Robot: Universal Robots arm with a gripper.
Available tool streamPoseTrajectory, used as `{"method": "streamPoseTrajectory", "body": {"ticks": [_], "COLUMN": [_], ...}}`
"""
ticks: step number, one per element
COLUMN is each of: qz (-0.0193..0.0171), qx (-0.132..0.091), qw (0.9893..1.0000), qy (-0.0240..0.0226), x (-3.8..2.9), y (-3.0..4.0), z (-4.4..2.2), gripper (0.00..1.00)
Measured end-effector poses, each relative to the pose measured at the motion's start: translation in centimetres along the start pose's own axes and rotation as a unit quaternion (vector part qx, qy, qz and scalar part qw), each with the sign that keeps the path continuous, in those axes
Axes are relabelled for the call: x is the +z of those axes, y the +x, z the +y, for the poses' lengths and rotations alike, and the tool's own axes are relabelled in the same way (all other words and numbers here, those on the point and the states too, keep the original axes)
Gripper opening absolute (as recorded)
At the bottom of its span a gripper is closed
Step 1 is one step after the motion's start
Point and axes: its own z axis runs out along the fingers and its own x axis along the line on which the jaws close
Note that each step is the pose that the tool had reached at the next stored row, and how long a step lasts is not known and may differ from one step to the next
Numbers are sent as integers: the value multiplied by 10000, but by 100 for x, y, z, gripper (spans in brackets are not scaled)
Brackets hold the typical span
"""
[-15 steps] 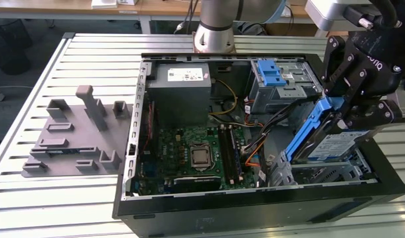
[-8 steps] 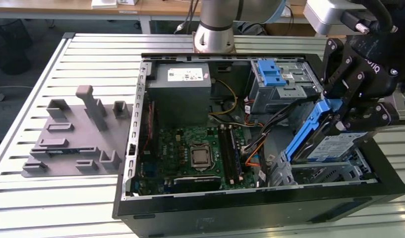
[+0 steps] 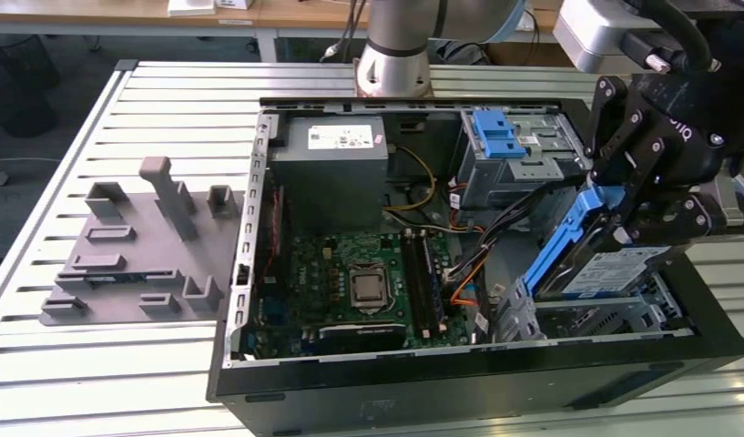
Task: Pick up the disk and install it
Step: 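Insert the disk into the insertion slot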
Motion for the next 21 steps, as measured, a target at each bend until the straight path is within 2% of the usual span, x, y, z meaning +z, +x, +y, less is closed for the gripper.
{"method": "streamPoseTrajectory", "body": {"ticks": [3, 4, 5, 11, 12, 13, 14, 16, 17, 19, 21], "qz": [1, 1, -2, -1, 0, 0, 0, 0, 0, 0, -1], "qx": [0, 0, 0, 0, 0, 0, 0, 0, 0, 0, 0], "qw": [10000, 10000, 10000, 10000, 10000, 10000, 10000, 10000, 10000, 10000, 10000], "qy": [0, 0, 0, 0, 0, 0, 0, 0, 0, 0, 0], "x": [1, 2, 7, 104, 112, 116, 117, 118, 119, 119, 120], "y": [1, 0, 0, 1, 0, 0, 1, 1, 1, 1, 1], "z": [0, 0, 0, 3, 4, 4, 4, 4, 4, 4, 4], "gripper": [38, 44, 44, 44, 42, 36, 36, 24, 24, 13, 11]}}
